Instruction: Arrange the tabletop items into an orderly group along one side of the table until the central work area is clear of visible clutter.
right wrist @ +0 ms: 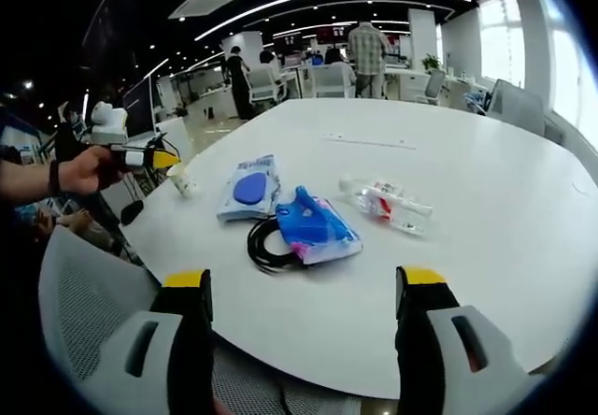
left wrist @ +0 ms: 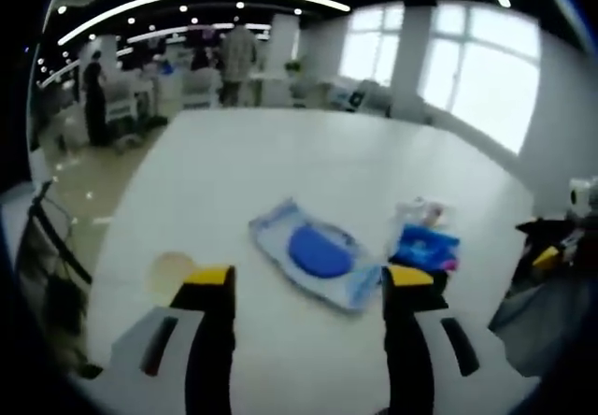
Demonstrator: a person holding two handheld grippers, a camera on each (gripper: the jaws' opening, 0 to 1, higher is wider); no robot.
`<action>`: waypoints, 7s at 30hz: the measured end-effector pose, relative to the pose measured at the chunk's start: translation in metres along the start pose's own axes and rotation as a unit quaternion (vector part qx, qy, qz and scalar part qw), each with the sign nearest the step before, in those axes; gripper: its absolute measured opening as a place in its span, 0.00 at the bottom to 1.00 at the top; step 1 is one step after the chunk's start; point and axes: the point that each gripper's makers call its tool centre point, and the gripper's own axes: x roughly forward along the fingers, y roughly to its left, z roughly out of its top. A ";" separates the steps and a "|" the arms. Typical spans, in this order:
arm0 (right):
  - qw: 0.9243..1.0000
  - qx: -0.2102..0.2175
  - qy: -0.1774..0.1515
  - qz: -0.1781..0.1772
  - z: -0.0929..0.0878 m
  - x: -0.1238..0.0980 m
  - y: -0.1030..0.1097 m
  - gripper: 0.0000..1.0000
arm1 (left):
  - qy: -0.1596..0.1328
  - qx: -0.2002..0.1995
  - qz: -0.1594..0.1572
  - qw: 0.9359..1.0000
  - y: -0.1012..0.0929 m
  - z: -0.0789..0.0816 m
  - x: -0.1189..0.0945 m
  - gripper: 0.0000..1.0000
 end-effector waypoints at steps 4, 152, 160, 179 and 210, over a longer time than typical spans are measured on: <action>1.000 -0.002 0.001 0.000 0.000 0.000 0.000 0.80 | -0.003 0.004 -0.008 1.000 -0.010 -0.002 0.002 0.63; 0.883 -0.350 0.279 0.138 0.009 0.221 -0.125 0.41 | 0.063 0.039 -0.046 0.996 -0.058 -0.066 0.008 0.64; 0.889 -0.355 0.257 0.135 0.013 0.214 -0.117 0.40 | 0.060 0.036 -0.046 0.996 -0.058 -0.065 0.009 0.64; 0.904 -0.354 0.207 0.122 0.052 0.205 -0.113 0.39 | 0.058 0.038 -0.054 0.996 -0.063 -0.065 0.009 0.63; 0.930 -0.316 0.157 0.102 0.083 0.205 -0.103 0.37 | 0.055 0.036 -0.055 0.996 -0.064 -0.062 0.008 0.63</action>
